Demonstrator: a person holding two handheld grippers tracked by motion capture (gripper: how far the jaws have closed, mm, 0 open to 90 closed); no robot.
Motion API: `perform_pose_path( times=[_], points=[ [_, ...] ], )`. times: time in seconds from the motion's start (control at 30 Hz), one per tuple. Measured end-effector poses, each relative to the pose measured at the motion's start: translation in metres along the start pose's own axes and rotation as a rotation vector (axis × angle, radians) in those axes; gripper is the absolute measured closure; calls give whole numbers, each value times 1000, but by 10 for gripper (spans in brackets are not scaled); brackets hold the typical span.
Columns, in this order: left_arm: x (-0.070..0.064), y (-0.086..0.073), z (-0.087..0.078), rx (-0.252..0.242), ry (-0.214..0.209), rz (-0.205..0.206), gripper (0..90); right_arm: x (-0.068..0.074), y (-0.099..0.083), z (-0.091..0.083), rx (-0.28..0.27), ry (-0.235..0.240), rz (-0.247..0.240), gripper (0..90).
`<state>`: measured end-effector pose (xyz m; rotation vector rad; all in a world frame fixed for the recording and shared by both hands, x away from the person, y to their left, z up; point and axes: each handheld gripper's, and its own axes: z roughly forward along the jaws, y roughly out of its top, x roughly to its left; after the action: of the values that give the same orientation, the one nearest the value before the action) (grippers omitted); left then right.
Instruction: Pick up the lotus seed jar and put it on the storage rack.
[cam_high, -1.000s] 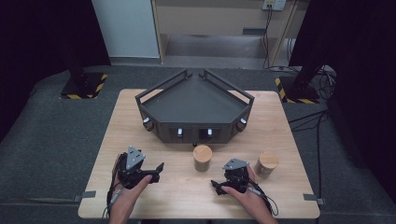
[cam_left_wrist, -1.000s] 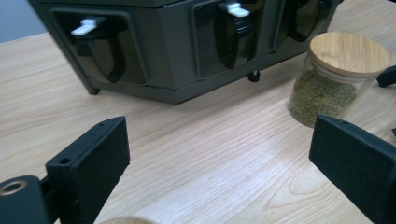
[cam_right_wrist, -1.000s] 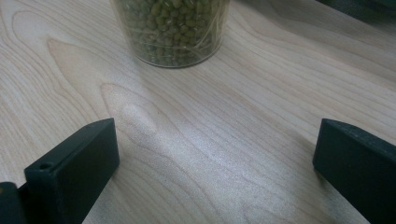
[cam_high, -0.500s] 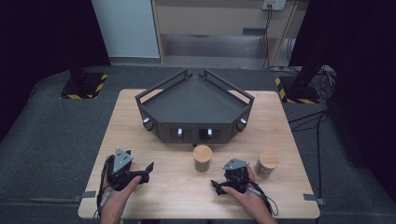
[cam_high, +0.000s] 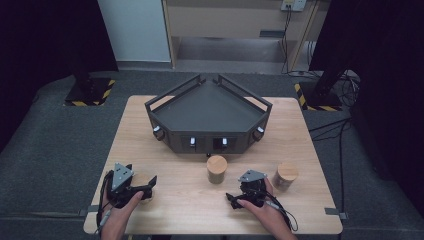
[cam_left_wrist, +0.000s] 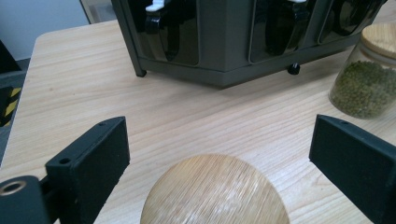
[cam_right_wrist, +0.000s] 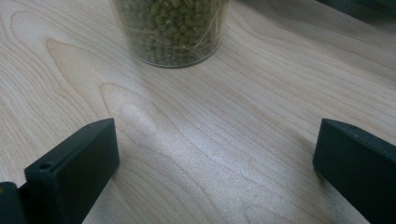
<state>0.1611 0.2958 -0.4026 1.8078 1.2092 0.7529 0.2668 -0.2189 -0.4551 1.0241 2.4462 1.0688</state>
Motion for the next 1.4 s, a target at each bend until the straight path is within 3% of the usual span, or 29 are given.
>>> perform_pose_path(
  times=[1.13,1.4],
  points=[
    [2,-36,14,52,6,-17,30,0,0,0,0,-2,2,4],
    [-1,-40,15,41,14,-15,75,1,0,0,0,-2,3,4]
  ],
)
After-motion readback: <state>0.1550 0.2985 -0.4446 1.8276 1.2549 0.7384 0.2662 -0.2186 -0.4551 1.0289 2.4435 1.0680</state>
